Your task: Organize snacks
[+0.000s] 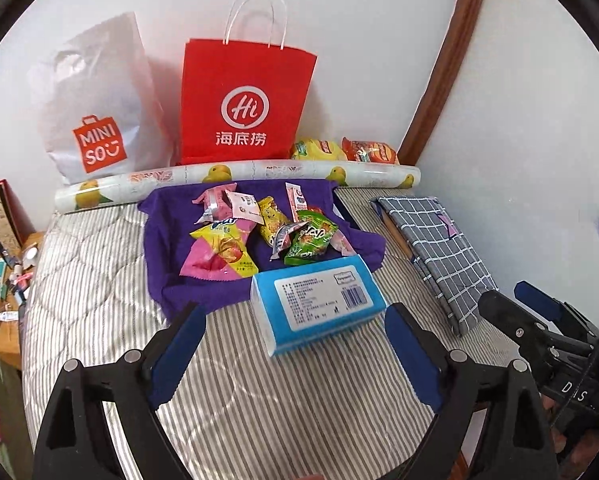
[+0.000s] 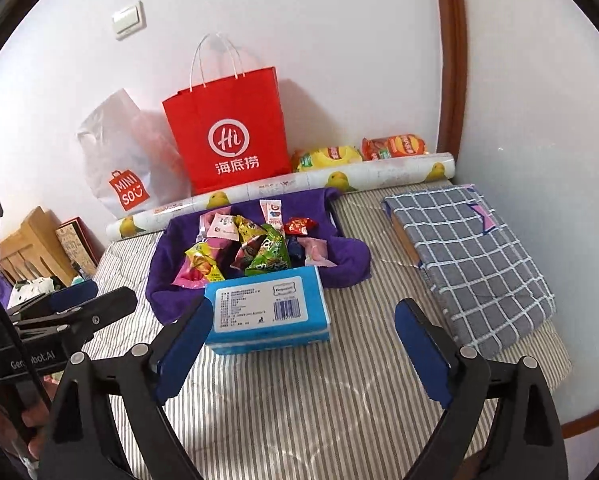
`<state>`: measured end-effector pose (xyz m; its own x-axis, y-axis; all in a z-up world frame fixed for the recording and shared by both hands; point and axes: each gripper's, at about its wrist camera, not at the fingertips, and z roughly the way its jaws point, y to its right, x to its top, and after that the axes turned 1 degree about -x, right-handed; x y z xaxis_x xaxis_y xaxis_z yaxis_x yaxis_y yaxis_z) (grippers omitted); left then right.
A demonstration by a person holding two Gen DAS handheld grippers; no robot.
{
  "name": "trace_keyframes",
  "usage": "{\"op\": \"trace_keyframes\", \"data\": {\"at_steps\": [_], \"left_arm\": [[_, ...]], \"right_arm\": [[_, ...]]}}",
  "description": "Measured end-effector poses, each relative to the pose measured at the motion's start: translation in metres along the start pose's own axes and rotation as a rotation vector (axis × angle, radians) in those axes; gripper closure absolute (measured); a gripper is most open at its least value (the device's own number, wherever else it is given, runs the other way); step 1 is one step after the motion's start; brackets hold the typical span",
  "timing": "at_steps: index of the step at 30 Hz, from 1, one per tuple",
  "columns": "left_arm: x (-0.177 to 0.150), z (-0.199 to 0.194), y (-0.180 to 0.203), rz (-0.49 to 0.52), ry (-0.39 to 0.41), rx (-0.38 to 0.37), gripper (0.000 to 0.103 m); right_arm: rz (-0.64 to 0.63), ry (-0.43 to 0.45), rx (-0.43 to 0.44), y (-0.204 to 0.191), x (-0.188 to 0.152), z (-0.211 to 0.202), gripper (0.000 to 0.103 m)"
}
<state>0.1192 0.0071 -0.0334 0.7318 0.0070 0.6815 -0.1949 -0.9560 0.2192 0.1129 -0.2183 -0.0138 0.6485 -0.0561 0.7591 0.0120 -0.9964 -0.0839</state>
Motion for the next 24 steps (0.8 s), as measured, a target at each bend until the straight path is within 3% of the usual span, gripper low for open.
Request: {"op": "trace_keyframes", "data": {"at_steps": [5,24], "left_arm": [[-0.021,-0.02,0.008,0.001,0.056,0.097,0.009],[-0.056,-0.069,0.052,0.057,0.108,0.136,0.009]], "right_arm": [[-0.012,0.012,-0.034,0.0,-0.014,-0.02,0.001],[-0.014,0.036,-0.06,0.022,-0.06,-0.071,0.001]]}}
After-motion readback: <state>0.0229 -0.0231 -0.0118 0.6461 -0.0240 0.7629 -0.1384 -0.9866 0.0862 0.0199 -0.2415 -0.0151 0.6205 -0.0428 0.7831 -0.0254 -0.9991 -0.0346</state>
